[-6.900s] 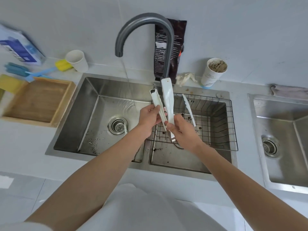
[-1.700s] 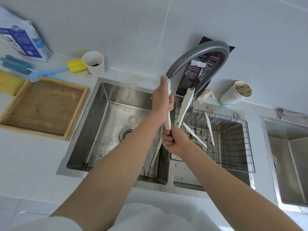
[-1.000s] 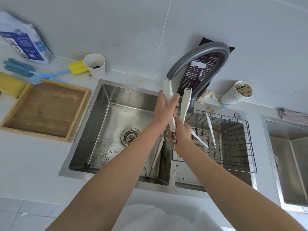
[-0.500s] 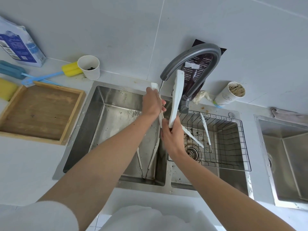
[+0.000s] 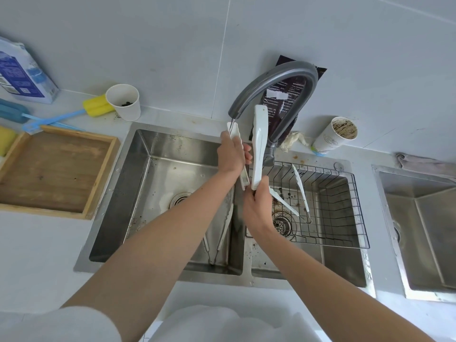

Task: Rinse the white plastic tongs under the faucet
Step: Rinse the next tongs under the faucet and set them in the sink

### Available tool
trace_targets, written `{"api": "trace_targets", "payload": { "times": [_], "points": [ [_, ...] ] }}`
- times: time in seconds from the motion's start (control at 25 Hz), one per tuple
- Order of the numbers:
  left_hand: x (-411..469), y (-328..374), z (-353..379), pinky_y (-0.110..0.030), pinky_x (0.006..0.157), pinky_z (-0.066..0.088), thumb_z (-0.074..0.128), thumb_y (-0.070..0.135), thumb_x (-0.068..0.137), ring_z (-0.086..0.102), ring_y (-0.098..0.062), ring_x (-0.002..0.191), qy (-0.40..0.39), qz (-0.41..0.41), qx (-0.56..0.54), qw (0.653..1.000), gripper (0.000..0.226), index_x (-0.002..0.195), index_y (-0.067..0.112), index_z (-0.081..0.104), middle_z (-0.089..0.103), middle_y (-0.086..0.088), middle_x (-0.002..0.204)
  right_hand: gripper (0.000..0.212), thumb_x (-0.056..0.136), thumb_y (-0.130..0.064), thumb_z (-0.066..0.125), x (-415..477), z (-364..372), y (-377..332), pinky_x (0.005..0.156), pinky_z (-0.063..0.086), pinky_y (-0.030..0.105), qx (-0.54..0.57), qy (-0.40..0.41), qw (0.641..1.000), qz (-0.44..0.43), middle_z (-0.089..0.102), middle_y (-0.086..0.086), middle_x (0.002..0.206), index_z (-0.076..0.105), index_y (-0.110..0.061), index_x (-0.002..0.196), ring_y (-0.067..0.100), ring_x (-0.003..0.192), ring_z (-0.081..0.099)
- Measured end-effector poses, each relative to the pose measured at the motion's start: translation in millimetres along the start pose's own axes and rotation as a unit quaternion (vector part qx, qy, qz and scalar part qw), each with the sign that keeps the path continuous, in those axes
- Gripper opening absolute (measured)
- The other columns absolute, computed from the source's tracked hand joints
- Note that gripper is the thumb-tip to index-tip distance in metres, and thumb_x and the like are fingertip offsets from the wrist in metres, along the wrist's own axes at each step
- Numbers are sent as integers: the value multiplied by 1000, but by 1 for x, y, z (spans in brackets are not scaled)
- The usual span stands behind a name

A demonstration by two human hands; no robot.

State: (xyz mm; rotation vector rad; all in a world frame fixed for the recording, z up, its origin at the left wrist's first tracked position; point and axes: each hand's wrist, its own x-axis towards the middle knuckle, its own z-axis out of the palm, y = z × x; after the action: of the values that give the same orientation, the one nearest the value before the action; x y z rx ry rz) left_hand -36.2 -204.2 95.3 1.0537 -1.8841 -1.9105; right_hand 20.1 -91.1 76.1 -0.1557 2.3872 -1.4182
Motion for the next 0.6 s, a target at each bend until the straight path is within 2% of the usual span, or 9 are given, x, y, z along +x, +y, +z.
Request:
{"api": "trace_targets", "payload": {
  "times": [0.08,0.16,0.28,0.36,0.44,0.52,0.6],
  "points": [
    [-6,-10,-4,-18,43,50,32,16,106,55,-6,43,-13,7,-3,1000,16,113,5,41,61,-6,77,17,97,0,35,4,1,-3,48,29,28,28,0,1000,4,39,4,72,32,-12,86,15,62,34],
    [-12,-19,-8,-15,45,49,33,16,106,58,-1,44,-31,15,1,999,15,108,5,43,63,-3,78,13,97,1,35,9,3,-8,49,35,26,42,-3,999,2,47,6,77,40,-11,95,14,63,40],
    [-18,-28,-13,-11,53,49,37,16,105,63,3,56,-55,31,16,998,17,111,3,46,67,2,84,31,97,1,36,19,7,-12,59,45,36,77,-7,997,4,58,11,90,48,-27,102,19,72,51],
    [-17,-32,-18,-13,57,51,39,16,104,66,1,66,-65,31,16,997,16,114,6,46,70,3,90,33,98,-1,38,26,9,-12,63,50,34,96,-12,995,10,62,6,97,50,-31,103,18,76,57],
    [-15,-33,-24,-16,52,51,42,16,104,67,3,70,-65,23,9,998,13,115,10,45,70,4,93,18,101,-7,42,31,11,-13,60,51,26,108,-24,994,23,62,2,95,49,-21,110,8,74,61],
    [-12,-31,-27,-19,50,52,45,16,103,69,4,74,-55,25,1,998,10,113,13,44,71,3,96,10,101,-13,48,34,10,-15,52,46,22,87,-28,995,31,56,1,84,45,-10,111,1,60,56],
    [-8,-27,-28,-16,52,53,48,14,102,70,2,77,-36,24,-14,999,10,111,11,45,71,1,97,15,99,-18,53,39,10,-19,54,46,29,66,-26,997,28,54,3,81,44,-8,107,11,61,53]
  ]
}}
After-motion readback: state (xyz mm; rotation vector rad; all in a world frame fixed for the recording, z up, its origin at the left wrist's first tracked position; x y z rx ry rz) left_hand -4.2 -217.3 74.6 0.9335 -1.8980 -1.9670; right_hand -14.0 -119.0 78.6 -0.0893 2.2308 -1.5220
